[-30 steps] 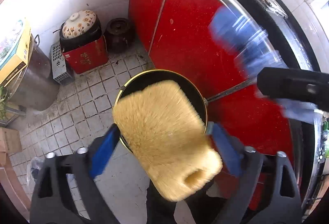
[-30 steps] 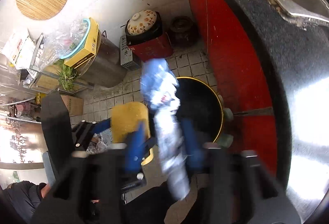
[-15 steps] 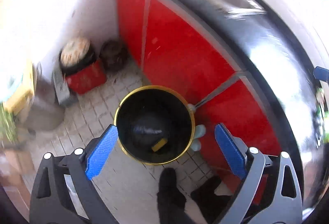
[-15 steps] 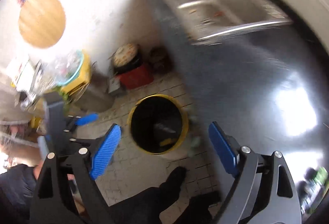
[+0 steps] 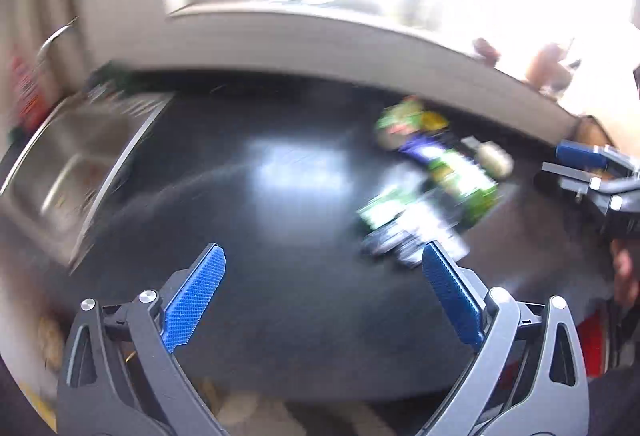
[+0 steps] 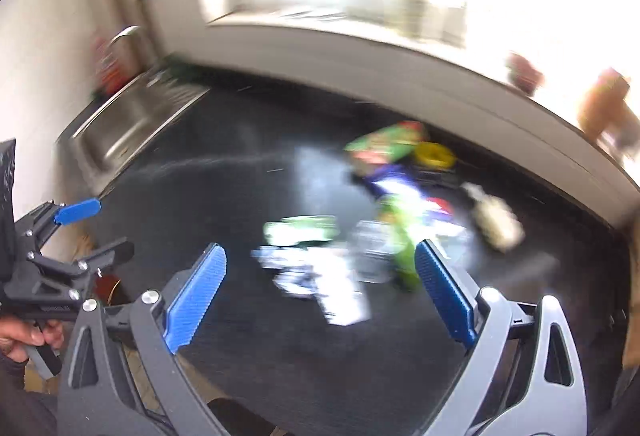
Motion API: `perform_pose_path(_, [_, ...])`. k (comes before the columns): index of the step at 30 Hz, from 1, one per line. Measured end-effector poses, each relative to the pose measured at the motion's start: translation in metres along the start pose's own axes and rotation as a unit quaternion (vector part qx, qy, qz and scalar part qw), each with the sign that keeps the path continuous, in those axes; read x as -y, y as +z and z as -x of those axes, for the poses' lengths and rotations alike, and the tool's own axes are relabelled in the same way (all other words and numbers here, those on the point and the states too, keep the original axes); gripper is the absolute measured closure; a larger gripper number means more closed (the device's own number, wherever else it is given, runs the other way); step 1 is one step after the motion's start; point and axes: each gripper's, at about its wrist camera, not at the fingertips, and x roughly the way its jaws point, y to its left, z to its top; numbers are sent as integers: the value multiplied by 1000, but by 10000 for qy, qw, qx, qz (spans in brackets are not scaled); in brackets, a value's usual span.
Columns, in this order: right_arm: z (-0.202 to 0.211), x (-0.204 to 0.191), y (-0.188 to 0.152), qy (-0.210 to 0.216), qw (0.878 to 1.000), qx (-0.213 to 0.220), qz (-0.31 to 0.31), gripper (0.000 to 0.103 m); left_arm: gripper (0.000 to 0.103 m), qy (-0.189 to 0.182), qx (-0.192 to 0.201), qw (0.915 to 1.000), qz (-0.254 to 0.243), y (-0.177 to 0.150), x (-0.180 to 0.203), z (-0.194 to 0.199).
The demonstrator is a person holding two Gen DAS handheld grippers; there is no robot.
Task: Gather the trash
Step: 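Return both tools to the countertop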
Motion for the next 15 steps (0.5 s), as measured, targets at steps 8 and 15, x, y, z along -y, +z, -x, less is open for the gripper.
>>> perform_pose_path(8, [35,117,-30,-556,9944,79,-891,11,7,-447,-106,9950,-892,48,103,-37])
perform_pose_path(15, [15,159,-24,-595,9918,-88,-1123,11,7,-392,-343,9921,-1138,72,133,-79])
